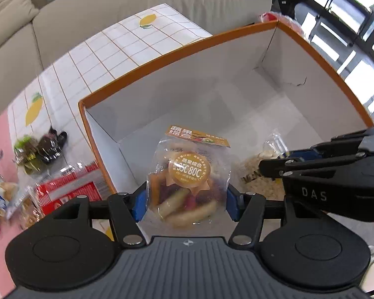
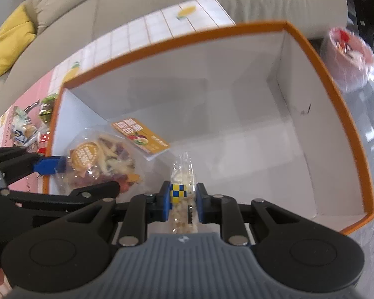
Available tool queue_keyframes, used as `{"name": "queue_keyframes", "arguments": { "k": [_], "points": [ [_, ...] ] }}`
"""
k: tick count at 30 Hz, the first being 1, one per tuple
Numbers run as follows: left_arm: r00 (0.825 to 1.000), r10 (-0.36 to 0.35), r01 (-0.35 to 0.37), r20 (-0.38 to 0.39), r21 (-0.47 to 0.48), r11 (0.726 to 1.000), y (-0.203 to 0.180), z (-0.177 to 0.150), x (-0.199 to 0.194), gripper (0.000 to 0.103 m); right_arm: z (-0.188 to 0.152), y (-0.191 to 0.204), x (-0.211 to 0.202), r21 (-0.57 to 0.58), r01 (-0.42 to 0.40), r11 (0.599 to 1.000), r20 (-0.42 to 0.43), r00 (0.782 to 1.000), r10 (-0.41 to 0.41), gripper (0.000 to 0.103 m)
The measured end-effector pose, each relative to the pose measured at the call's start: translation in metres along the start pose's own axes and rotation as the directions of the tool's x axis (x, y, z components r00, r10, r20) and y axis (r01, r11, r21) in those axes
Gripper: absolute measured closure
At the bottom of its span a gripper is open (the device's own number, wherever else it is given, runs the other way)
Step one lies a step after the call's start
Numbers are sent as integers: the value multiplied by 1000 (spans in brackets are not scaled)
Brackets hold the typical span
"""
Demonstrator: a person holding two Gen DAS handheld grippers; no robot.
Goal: Organize snacks
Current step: 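Carry both bags over the orange box and open both tools to drop them, then withdraw both tools from the box back toward the remaining snacks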
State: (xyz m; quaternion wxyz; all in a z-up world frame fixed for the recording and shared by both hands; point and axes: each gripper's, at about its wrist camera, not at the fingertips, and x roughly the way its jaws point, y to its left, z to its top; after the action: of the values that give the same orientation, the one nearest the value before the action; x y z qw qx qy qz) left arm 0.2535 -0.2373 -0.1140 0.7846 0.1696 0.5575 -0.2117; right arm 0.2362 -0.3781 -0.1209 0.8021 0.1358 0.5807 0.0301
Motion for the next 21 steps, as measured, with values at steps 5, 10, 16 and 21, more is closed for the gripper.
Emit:
{"name": "queue_keyframes", "arguments": {
  "k": [5,10,16,21],
  "points": [
    [1000,-20,20,-5,-11,1000,4,3,0,27,2,-3,2,17,-1,1000,-8,1000,1,81],
    [998,-13,15,55,-31,999,10,2,-17,16,4,2,-3,-4,28,1000,-2,1000,-28,75],
    [993,-37,45,109,-71,996,18,-7,-45,16,0,5,-18,6,55,998,18,998,-55,50],
    [981,-50,68,187,-91,994,27,-24,-81,16,-8,23,-36,-41,124,991,66,990,-122,35]
  ]
}}
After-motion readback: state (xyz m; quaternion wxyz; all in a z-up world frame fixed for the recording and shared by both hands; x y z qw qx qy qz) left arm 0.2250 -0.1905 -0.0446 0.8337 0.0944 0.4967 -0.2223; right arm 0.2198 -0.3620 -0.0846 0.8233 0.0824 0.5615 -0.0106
